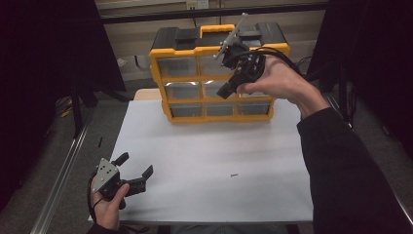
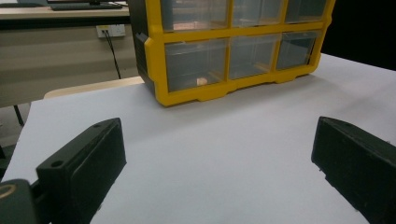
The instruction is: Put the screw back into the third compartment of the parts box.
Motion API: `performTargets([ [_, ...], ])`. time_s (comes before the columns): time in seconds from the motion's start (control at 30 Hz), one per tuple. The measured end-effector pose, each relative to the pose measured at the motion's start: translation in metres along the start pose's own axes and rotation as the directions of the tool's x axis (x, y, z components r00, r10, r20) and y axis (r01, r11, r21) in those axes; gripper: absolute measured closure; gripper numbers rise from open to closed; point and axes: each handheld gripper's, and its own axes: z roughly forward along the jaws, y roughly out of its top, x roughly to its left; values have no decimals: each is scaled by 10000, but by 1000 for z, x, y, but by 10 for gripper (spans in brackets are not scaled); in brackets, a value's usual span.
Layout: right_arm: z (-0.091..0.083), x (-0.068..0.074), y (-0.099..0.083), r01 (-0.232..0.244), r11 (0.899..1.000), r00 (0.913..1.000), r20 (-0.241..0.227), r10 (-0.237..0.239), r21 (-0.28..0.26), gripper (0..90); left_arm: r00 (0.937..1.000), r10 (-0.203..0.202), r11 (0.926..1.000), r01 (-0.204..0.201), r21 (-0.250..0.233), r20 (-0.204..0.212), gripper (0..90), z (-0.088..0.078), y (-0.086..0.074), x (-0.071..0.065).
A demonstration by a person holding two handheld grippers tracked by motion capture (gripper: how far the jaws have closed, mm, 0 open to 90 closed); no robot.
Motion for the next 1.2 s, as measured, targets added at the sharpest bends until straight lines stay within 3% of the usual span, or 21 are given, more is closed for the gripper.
performTargets([
  [0.3, -21, -9, 11, -98, 9999, 9989, 460, 95, 64, 888, 10000, -71, 10000, 71, -35, 0, 28, 0, 0, 0],
  [0.5, -25, -20, 10, -456, 9987, 9962, 758, 438, 222, 887, 10000, -32, 10000, 32, 2, -14, 28, 0, 0, 0],
  [0.87, -38, -40, -3, -1180, 9924, 9827, 1478, 1116, 357, 887, 10000, -40, 10000, 40, 4, -23, 28, 0, 0, 0],
  [1.2, -43, -58, -14, -1842, 9808, 9648, 2025, 1679, 640, 887, 10000, -23, 10000, 23, 33, -47, 28, 0, 0, -1],
])
